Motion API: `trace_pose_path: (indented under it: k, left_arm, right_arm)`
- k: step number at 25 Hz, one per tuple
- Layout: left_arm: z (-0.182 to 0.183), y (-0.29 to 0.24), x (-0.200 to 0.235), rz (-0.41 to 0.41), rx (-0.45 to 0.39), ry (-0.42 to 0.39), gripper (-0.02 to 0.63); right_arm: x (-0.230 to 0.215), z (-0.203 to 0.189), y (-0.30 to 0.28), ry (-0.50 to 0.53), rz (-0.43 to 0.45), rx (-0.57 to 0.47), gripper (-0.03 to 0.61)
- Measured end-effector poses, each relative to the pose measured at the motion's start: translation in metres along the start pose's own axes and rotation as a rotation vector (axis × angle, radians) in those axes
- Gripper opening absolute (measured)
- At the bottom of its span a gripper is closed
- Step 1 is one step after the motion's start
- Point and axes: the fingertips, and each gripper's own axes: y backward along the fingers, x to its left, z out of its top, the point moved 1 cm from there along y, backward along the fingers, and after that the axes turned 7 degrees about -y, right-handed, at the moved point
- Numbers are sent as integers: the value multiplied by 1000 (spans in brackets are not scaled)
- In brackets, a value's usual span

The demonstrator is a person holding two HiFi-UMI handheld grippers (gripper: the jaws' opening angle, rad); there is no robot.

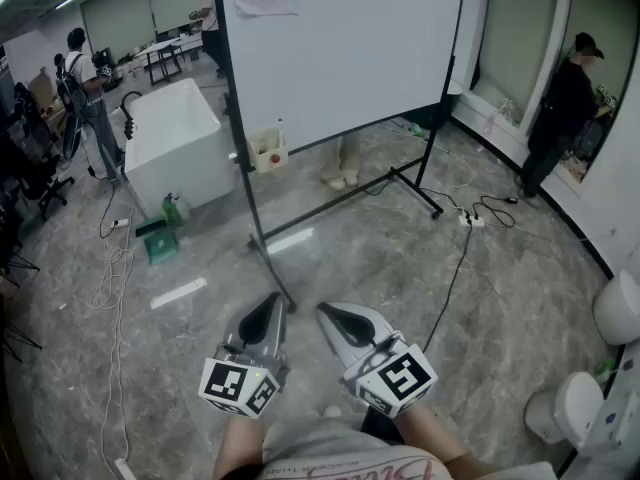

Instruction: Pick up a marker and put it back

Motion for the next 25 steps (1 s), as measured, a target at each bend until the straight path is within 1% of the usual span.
trace_pose_path:
  k: [6,13,16,19,25]
  left_arm:
    - [-4,6,-5,24,12,-9,-1]
    - [-14,8,-5,46,33,-6,-1]
    - [-11,0,-5,43,32,-15,-1]
    - [-12,-11,-3,32,35,-22,-1]
    - [-16,-43,20,29,50,-28,-2]
  right_arm:
    - [-10,-16,14,-28,-7,46,0]
    - [-16,-24,14,-55,25,64,0]
    - [-21,-22,7,-48,51,60,0]
    - [-29,-18,-2,-61,57,55,2]
    - [-56,-10,-33,-65,69,39,2]
